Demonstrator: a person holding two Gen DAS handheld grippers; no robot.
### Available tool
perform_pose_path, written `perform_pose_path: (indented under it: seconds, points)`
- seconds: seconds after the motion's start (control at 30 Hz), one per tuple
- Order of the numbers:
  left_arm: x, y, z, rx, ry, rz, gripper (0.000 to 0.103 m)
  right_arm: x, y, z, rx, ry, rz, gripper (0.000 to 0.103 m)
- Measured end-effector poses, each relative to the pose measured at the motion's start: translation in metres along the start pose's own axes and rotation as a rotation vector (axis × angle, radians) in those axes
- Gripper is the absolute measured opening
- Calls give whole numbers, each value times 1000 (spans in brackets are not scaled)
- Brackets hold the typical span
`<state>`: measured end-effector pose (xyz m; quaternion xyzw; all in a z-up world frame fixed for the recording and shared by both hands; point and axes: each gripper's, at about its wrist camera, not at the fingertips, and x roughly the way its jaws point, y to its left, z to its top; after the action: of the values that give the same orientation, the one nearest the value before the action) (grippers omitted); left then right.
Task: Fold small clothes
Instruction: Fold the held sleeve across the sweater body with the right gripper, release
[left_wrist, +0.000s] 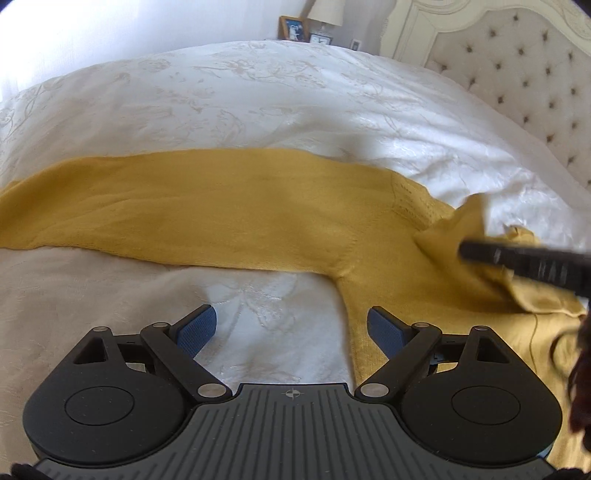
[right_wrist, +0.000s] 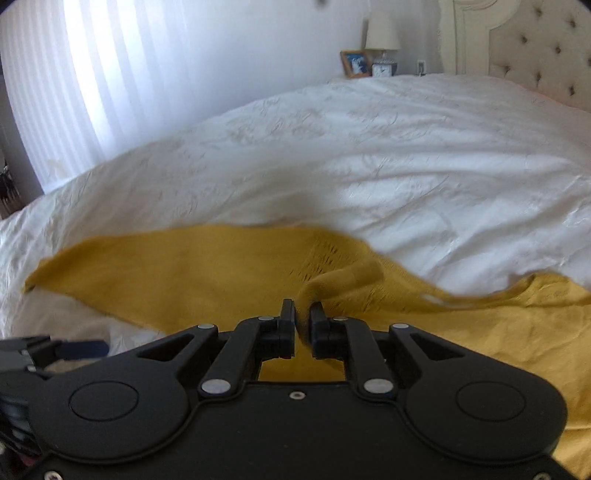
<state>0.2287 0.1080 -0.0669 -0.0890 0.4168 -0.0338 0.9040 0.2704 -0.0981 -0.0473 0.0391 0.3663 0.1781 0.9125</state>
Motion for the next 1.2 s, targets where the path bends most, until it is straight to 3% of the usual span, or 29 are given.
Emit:
perform_pose_path:
  seconds: [0.07, 0.13, 0.2, 0.33, 0.53, 0.63, 0.8, 0.9, 1.0, 1.1, 1.2]
  points:
    - [1, 5, 2, -18, 0, -1, 89, 3, 9, -15, -25, 35, 32, 22]
    - [1, 7, 3, -31, -1, 2, 89, -4, 18, -28, -53, 40, 70, 44]
    - [1, 8, 3, -37, -2, 1, 89, -13, 18, -35, -71, 28, 96, 54]
    - [1, 7, 2, -29, -3, -2, 89, -24, -3, -29, -43, 0, 54, 55]
    - [0, 3, -2, -2, -15, -6, 89, -20, -70, -6, 43, -9, -158, 55]
    - [1, 0, -3, 16, -21, -16, 89, -15, -107, 4, 40, 1, -278, 55]
    - [8, -8, -9, 69, -26, -26, 89, -5, -163, 20, 4, 21, -402, 55]
    - [14, -15, -12, 105, -23, -27, 89, 5, -181, 25, -38, 46, -416, 57]
    - [16, -19, -15, 137, -25, -34, 89, 19, -192, 23, -77, 100, -361, 65]
    - [18, -22, -17, 155, -33, -36, 89, 33, -196, 20, -128, 135, -335, 66]
    - [19, -23, -19, 170, -41, -35, 89, 42, -201, 20, -156, 150, -298, 75]
